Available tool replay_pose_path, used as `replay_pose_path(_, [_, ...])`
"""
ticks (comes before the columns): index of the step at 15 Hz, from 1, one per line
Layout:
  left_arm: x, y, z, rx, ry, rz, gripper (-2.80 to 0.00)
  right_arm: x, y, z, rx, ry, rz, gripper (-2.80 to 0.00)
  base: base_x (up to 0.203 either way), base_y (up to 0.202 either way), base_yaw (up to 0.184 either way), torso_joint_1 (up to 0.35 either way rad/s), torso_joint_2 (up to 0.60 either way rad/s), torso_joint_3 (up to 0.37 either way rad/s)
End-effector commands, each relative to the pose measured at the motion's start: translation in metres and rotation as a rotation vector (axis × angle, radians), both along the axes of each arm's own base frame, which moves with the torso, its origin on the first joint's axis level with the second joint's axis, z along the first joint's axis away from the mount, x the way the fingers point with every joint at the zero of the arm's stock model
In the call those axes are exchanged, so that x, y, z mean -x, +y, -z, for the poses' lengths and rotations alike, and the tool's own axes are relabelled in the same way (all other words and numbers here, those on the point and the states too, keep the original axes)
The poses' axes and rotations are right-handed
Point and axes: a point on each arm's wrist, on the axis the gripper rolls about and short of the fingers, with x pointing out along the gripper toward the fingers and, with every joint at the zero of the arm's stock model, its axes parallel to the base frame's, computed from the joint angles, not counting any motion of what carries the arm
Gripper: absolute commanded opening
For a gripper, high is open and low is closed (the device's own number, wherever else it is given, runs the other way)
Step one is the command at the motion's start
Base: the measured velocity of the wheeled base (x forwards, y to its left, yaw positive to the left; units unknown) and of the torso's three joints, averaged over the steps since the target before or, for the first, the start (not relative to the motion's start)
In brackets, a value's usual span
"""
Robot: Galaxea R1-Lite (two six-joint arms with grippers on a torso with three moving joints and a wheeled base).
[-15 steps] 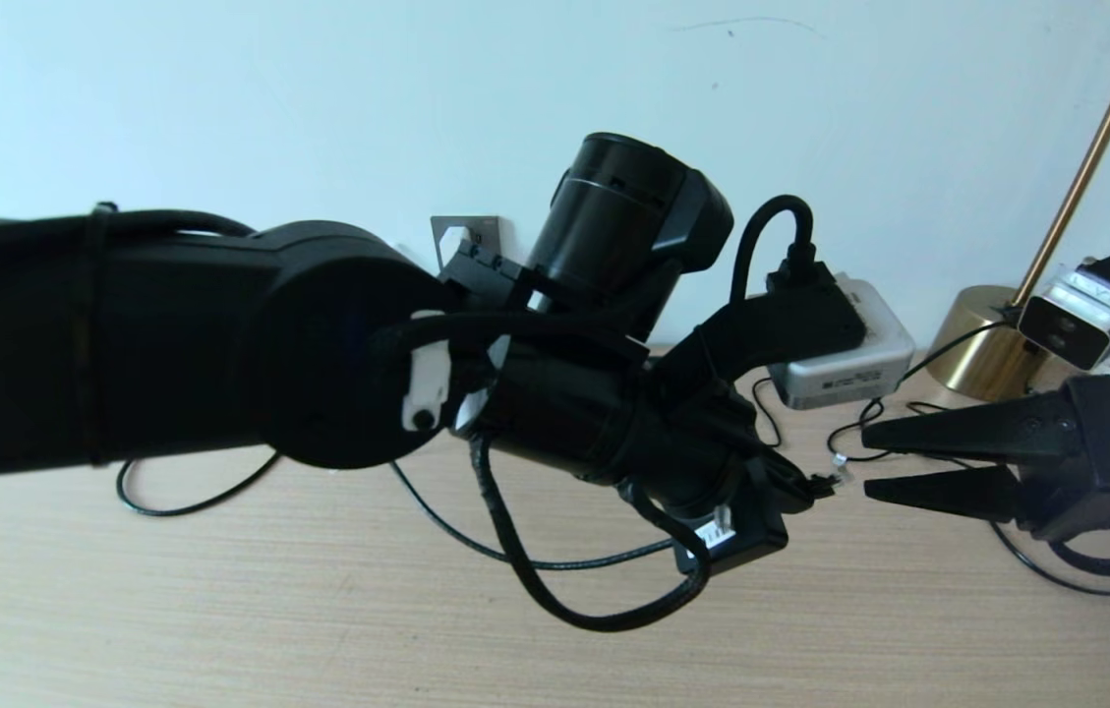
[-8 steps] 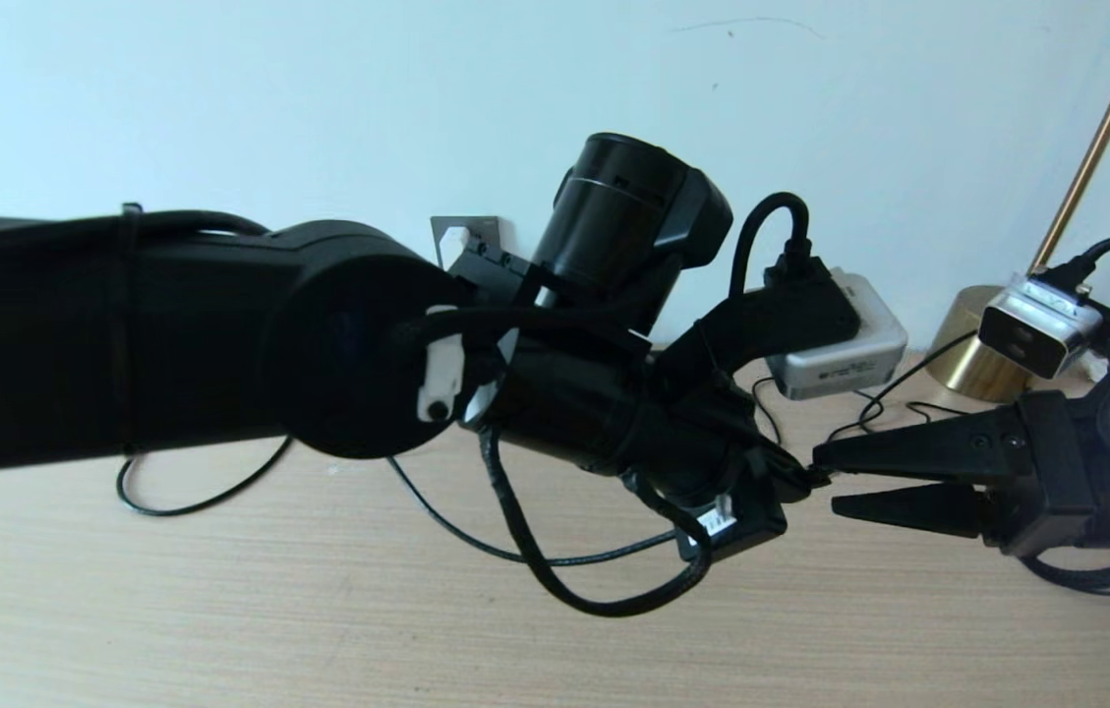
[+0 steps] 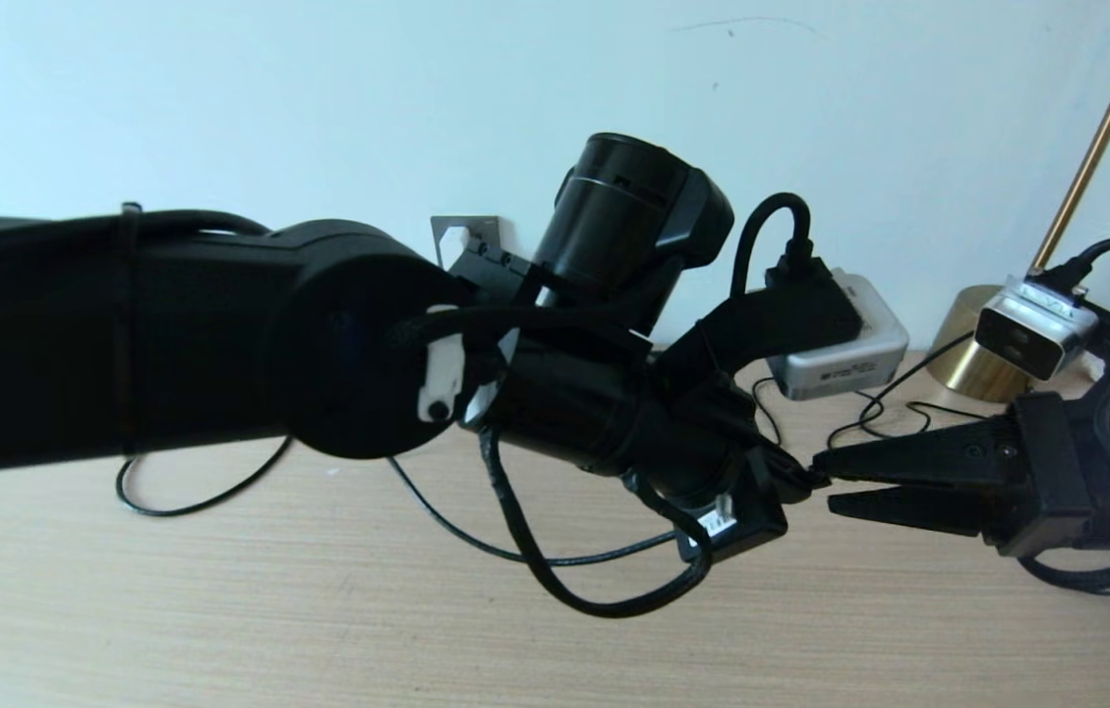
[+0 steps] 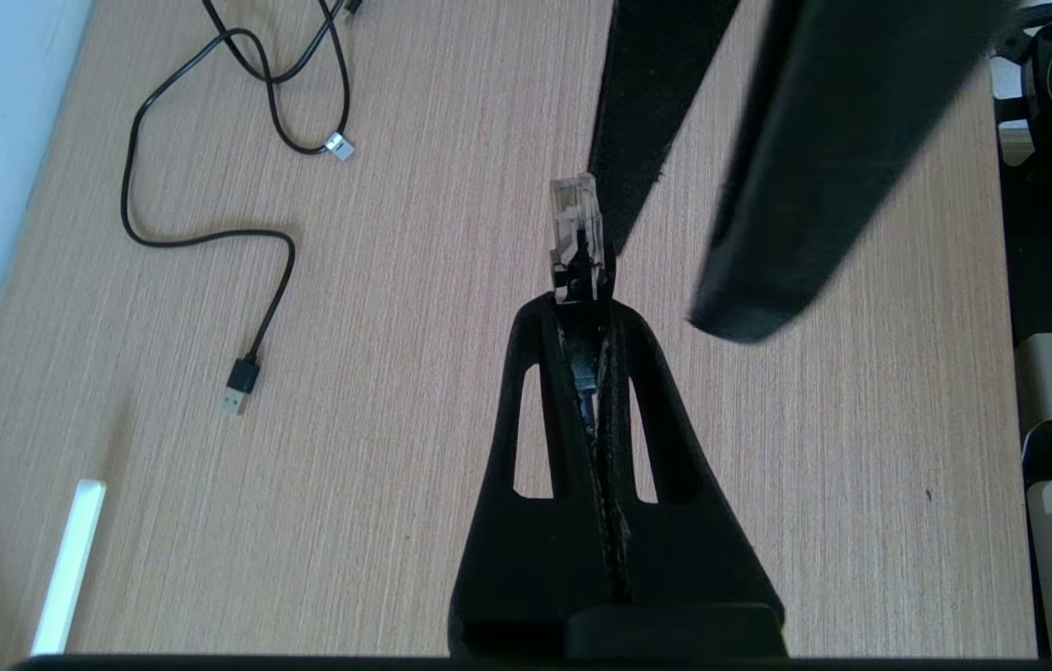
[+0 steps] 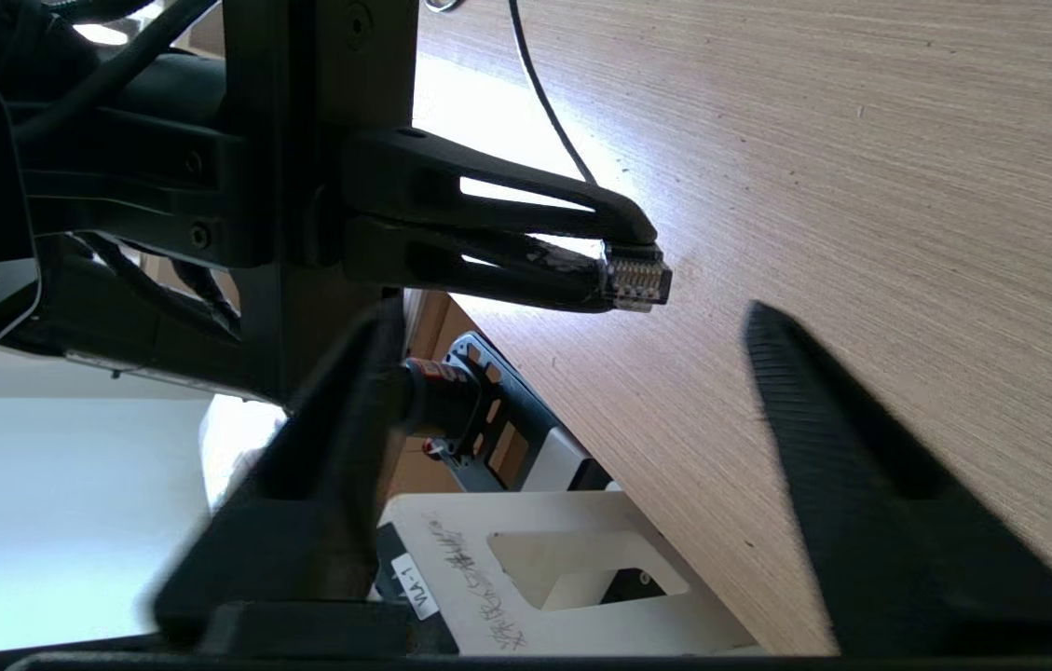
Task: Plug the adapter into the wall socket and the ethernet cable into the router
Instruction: Hand it to the other hand
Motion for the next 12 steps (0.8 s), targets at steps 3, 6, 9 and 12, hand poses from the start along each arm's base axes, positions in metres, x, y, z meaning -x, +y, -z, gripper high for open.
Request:
replay_pose_path(3, [0.0011, 0.0006, -0.0021, 0.005, -0.005, 0.005, -2.80, -0.0023, 0.0010, 0.0012, 0.000, 0.010, -0.004, -2.80, 0.000, 0.000, 0.000, 0.000, 0.00, 0.000])
replay_pose_path(6, [0.0021, -0.0001, -0.0019, 0.004, -0.004, 0.009, -2.80, -0.0031, 0.0017, -0.0004, -0.002, 0.007, -0.005, -2.80, 0.000, 0.000, 0.000, 0.000, 0.00, 0.000])
replay_pose_path(9, [0.0024, 0.0003, -0.0007, -0.005, 0.002, 0.007, -2.80, -0.0042, 0.0021, 0.0008, 0.000, 0.012, -0.003, -2.80, 0.000, 0.000, 0.000, 0.000, 0.00, 0.000])
replay_pose_path(12, [0.0024, 0.0004, -0.0008, -0.006, 0.001, 0.008, -2.80, -0.0042, 0.0021, 0.0008, 0.000, 0.013, -0.003, -2.80, 0.000, 0.000, 0.000, 0.000, 0.00, 0.000])
